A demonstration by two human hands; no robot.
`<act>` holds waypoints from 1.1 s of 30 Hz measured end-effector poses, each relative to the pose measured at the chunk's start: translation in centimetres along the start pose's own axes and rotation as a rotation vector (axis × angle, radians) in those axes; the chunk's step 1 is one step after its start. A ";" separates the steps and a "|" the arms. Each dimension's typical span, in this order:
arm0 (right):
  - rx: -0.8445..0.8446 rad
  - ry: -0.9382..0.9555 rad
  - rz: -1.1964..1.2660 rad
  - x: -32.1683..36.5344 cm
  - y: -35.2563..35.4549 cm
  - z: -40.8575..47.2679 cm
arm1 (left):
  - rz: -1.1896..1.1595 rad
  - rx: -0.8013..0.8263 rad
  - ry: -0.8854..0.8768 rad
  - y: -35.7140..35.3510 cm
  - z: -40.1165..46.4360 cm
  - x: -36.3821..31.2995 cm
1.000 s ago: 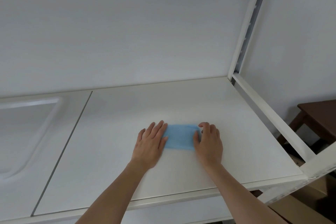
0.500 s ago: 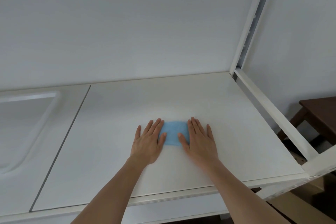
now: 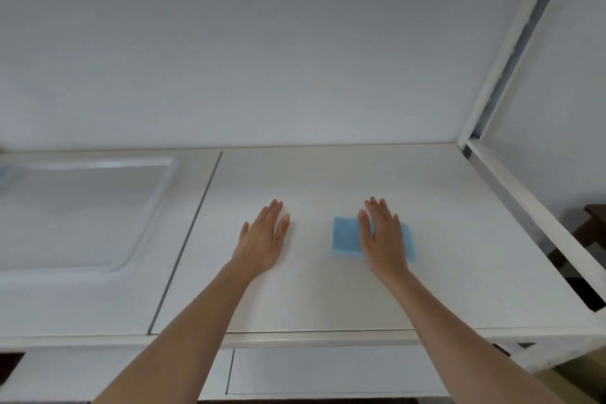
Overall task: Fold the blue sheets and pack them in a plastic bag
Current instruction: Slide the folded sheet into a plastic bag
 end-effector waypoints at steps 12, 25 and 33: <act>0.189 0.224 0.084 19.8 -18.9 -5.4 | -0.061 -0.227 0.248 13.4 -10.7 24.7; 0.474 0.384 0.089 35.7 -36.7 -10.4 | -0.162 -0.311 0.629 21.1 -21.4 45.1; 0.676 0.435 0.111 42.5 -46.5 -7.4 | -0.218 -0.231 0.893 25.5 -21.0 54.2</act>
Point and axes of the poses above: each hand's wrist, its own z-axis towards the middle knuckle, its own y-axis out of the back of the hand, x = y × z, the point moved 5 cm from there along z, towards the middle knuckle, and after that the axes turned 9 degrees about z, right-handed, at the moved point
